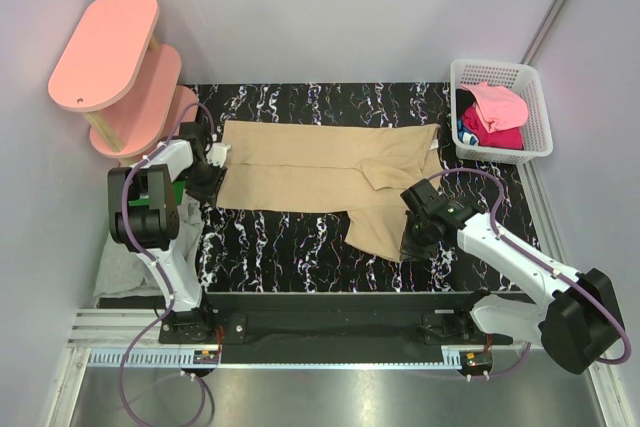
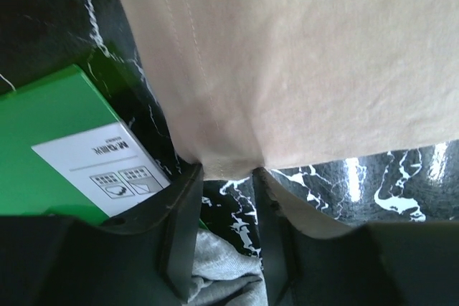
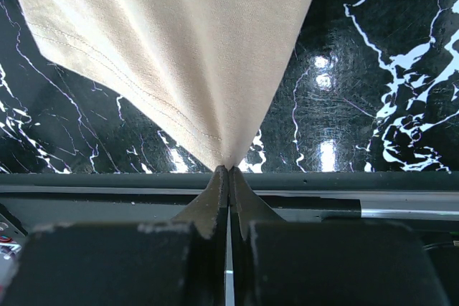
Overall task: Fold and stack the t-shirts
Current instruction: Fold the tshirt
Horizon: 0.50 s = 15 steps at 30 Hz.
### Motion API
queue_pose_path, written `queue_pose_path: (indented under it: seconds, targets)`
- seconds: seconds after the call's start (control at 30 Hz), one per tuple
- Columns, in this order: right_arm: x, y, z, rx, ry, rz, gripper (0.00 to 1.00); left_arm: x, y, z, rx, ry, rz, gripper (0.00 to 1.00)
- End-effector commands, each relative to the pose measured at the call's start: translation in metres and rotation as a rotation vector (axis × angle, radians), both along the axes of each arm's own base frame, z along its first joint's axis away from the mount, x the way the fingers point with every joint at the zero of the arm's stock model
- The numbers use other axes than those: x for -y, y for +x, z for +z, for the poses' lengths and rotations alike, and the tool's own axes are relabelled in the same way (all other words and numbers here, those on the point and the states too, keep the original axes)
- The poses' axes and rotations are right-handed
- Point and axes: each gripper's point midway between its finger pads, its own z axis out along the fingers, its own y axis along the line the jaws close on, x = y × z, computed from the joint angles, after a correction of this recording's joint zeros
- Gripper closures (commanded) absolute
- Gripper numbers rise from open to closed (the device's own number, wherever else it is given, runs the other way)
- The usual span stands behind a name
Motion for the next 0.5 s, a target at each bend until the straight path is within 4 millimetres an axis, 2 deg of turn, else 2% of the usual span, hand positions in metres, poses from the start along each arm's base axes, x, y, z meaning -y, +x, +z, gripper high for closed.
queue_pose_path:
  seconds: [0.0, 0.1, 0.37, 0.47]
  targets:
    - [0.0, 0.0, 0.006, 0.016, 0.001, -0.008, 1.0, 0.001, 0.019, 0.005, 0.046, -0.008, 0.013, 0.62]
    - [0.0, 0.0, 0.006, 0.017, 0.002, -0.006, 1.0, 0.001, 0.017, 0.004, 0.041, -0.006, 0.011, 0.64]
    - [-0.001, 0.001, 0.007, 0.02, 0.003, -0.002, 1.0, 0.005, 0.009, -0.001, 0.022, -0.026, 0.003, 0.94]
    - [-0.002, 0.001, 0.009, 0.023, 0.005, 0.003, 1.0, 0.003, 0.008, 0.005, 0.033, -0.016, -0.007, 1.0]
